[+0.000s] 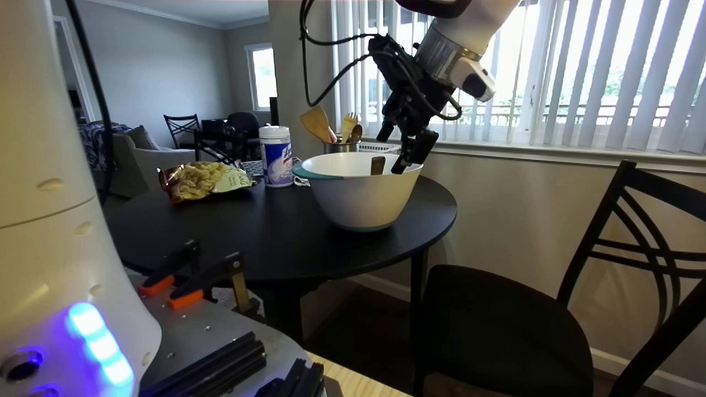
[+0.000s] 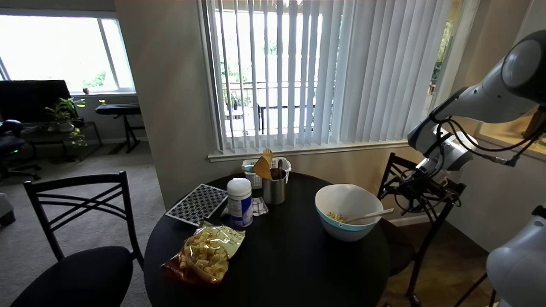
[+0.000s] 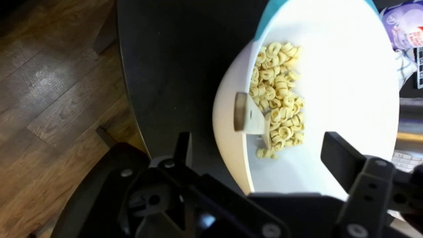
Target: Use the wooden spoon to stir in the bowl
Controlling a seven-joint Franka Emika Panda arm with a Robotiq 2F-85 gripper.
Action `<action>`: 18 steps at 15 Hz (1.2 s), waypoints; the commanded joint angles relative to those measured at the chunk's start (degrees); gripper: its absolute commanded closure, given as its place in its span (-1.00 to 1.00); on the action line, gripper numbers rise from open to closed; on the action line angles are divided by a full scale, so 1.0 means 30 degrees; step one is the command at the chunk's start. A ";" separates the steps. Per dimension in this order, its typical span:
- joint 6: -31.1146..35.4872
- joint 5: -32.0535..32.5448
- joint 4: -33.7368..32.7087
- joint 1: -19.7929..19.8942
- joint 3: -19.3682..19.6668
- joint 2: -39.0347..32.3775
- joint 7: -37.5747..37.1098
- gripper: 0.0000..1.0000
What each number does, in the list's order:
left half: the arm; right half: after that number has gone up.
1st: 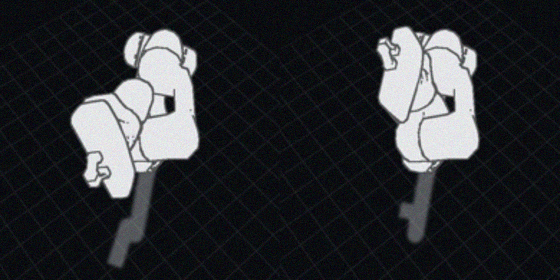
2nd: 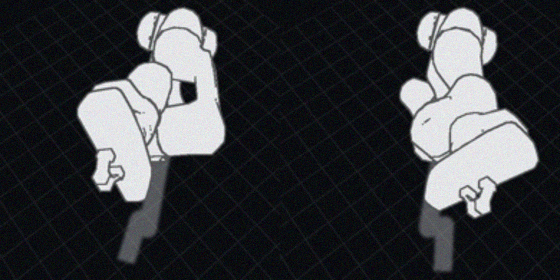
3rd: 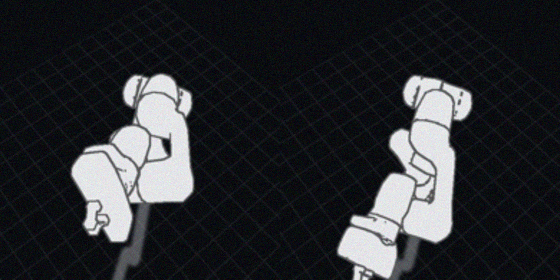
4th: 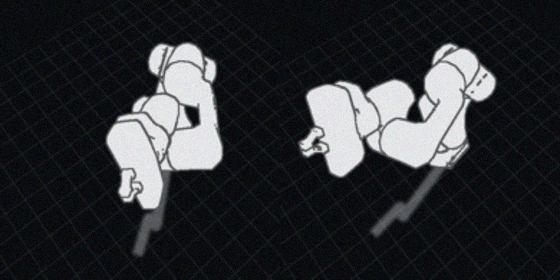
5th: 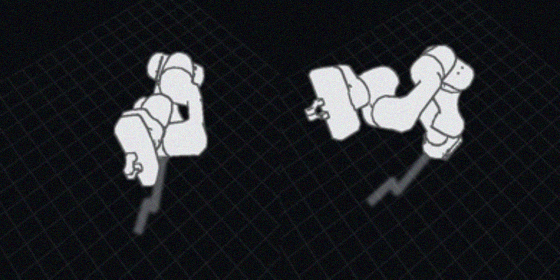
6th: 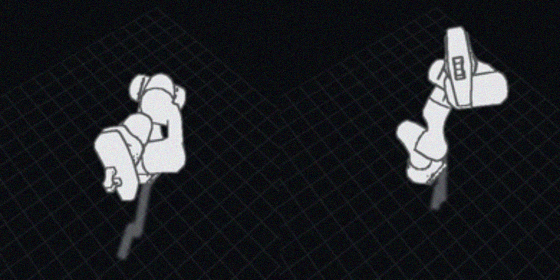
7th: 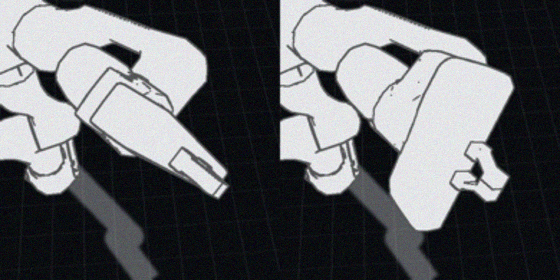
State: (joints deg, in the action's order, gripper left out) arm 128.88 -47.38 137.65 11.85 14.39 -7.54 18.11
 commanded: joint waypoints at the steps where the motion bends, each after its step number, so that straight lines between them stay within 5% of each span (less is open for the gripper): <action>1: 0.0167 -0.0740 0.1065 0.0245 -0.0564 0.0401 0.0442 -1.00; 9: 0.1687 -0.0547 0.1836 -0.0026 -0.0914 0.0888 -0.0246 -1.00; 10: 0.2041 -0.0285 0.1880 -0.0104 -0.0948 0.1016 -0.0434 -0.60; 18: 0.2799 0.0028 0.1786 -0.0198 -0.1278 0.1338 -0.0680 0.44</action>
State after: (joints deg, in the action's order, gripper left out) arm 135.56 -48.25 141.39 11.57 11.05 -5.60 17.78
